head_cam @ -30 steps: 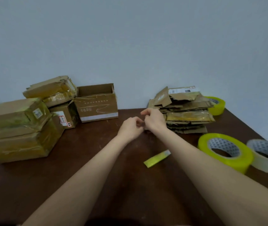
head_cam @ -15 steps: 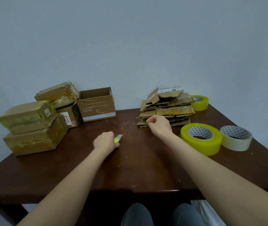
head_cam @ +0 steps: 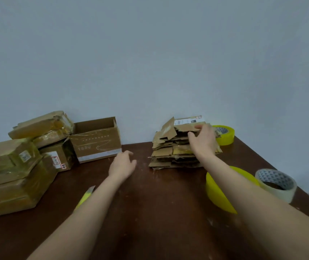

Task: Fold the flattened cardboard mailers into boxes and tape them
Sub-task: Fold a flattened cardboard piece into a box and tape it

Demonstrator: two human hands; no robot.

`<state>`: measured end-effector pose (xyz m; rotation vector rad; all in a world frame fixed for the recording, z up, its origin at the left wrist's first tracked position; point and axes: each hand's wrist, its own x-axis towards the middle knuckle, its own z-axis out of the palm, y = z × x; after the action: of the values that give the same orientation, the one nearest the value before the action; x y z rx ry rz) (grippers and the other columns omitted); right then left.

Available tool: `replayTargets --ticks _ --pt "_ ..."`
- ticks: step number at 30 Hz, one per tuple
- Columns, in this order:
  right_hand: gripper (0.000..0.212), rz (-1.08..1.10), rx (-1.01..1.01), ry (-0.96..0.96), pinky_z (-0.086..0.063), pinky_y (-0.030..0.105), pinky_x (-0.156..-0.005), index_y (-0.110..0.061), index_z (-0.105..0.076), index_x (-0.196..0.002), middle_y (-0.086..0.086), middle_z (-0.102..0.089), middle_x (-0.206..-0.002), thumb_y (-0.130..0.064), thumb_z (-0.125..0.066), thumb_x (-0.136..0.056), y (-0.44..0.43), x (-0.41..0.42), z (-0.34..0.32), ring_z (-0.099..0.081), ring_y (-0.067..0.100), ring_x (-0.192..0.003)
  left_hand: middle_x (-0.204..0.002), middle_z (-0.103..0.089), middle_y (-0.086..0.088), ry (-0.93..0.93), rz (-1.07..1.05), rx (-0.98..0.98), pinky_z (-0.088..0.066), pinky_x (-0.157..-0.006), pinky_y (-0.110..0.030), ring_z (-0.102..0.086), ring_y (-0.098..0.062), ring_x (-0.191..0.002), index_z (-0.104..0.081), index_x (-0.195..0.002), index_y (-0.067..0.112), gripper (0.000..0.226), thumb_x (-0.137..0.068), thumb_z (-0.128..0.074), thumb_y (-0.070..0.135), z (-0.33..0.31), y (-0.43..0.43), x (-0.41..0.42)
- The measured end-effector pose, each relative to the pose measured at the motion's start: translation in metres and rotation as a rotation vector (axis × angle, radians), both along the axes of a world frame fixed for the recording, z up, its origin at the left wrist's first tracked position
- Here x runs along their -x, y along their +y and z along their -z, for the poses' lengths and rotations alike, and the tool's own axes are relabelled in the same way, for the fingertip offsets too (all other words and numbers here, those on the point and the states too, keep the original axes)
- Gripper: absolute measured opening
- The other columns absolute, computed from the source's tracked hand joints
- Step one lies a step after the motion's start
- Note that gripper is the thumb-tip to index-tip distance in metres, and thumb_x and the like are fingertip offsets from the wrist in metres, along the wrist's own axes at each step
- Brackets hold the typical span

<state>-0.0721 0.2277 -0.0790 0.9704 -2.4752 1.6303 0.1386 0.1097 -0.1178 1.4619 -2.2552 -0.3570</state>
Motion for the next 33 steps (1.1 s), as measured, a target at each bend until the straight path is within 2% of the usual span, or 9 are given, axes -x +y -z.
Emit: replayTargets --ticks 6,9,12,14,18,22,25,29,33 --pt "0.061 0.074 0.003 -0.282 -0.040 0.039 -0.095 -0.005 -0.035 -0.143 0.018 -0.039 -0.142 -0.039 -0.052 -0.096 -0.023 0.062 -0.025 -0.044 0.035 -0.124 -0.146 -0.040 -0.009 0.280 0.192 -0.134 -0.040 -0.102 -0.038 -0.043 -0.026 -0.130 -0.033 -0.145 0.016 0.057 -0.096 -0.049 0.040 -0.027 -0.012 0.100" --pt "0.045 -0.051 0.060 -0.544 -0.054 0.040 -0.084 -0.004 -0.049 -0.126 0.013 -0.053 -0.123 -0.038 -0.053 -0.096 -0.045 0.074 -0.023 -0.053 0.031 -0.105 -0.148 -0.038 -0.010 0.249 0.218 -0.151 -0.035 -0.102 -0.035 -0.040 -0.026 -0.133 -0.029 -0.148 0.014 0.058 -0.099 -0.042 0.041 -0.029 -0.020 0.112" --pt "0.028 -0.094 0.132 -0.713 -0.060 0.037 -0.069 -0.008 -0.053 -0.116 0.013 -0.052 -0.124 -0.012 -0.062 -0.090 -0.058 0.078 -0.022 -0.054 0.030 -0.107 -0.149 -0.038 -0.008 0.269 0.274 -0.204 -0.034 -0.103 -0.033 -0.039 -0.024 -0.134 -0.029 -0.148 0.014 0.057 -0.099 -0.041 0.042 -0.027 -0.020 0.113" --pt "0.029 -0.088 0.233 -0.753 -0.060 0.037 -0.070 -0.006 -0.056 -0.113 0.013 -0.055 -0.121 0.003 -0.061 -0.086 -0.062 0.078 -0.022 -0.058 0.028 -0.104 -0.153 -0.032 -0.007 0.356 0.254 -0.201 -0.030 -0.109 -0.036 -0.033 -0.024 -0.138 -0.024 -0.150 0.014 0.063 -0.098 -0.043 0.045 -0.029 -0.020 0.109" --pt "0.019 -0.117 0.390 -0.750 -0.058 0.040 -0.082 -0.018 -0.060 -0.083 0.006 -0.067 -0.102 0.000 -0.057 -0.087 -0.053 0.067 -0.023 -0.065 0.025 -0.096 -0.155 -0.026 -0.010 0.619 0.151 -0.214 -0.028 -0.111 -0.038 -0.030 -0.025 -0.140 -0.019 -0.152 0.014 0.072 -0.095 -0.049 0.046 -0.054 -0.023 0.092" --pt "0.014 -0.239 0.526 -0.950 -0.058 0.044 -0.079 -0.015 -0.064 -0.088 0.008 -0.072 -0.099 -0.002 -0.060 -0.088 -0.036 0.048 -0.030 -0.070 0.024 -0.086 -0.155 -0.027 -0.008 0.688 0.209 -0.259 -0.027 -0.110 -0.038 -0.030 -0.024 -0.140 -0.016 -0.152 0.015 0.076 -0.093 -0.052 0.048 -0.073 -0.015 0.072" --pt "0.011 -0.337 0.545 -1.084 -0.056 0.042 -0.080 -0.009 -0.055 -0.086 0.010 -0.066 -0.091 0.001 -0.056 -0.092 -0.021 0.028 -0.037 -0.065 0.024 -0.080 -0.152 -0.033 -0.003 0.853 0.225 -0.180 -0.028 -0.104 -0.029 -0.035 -0.019 -0.137 -0.018 -0.151 0.017 0.066 -0.097 -0.047 0.041 -0.083 0.002 0.059" --pt "0.004 -0.415 0.488 -1.147 -0.057 0.031 -0.050 -0.005 -0.053 -0.096 0.017 -0.062 -0.104 -0.001 -0.052 -0.094 0.003 0.007 -0.035 -0.068 0.025 -0.068 -0.144 -0.043 -0.002 1.097 0.276 -0.188 -0.045 -0.101 -0.031 -0.056 -0.017 -0.118 -0.044 -0.140 0.026 0.039 -0.102 -0.037 0.022 -0.098 0.017 0.019" --pt "0.020 -0.520 0.349 -1.132 -0.057 0.029 -0.047 -0.007 -0.055 -0.114 0.017 -0.072 -0.087 -0.005 -0.043 -0.099 0.024 -0.013 -0.037 -0.071 0.019 -0.056 -0.144 -0.044 0.006 0.616 0.416 0.136 -0.043 -0.103 -0.029 -0.047 -0.011 -0.128 -0.044 -0.140 0.030 0.057 -0.092 -0.047 -0.001 -0.090 0.028 -0.041"
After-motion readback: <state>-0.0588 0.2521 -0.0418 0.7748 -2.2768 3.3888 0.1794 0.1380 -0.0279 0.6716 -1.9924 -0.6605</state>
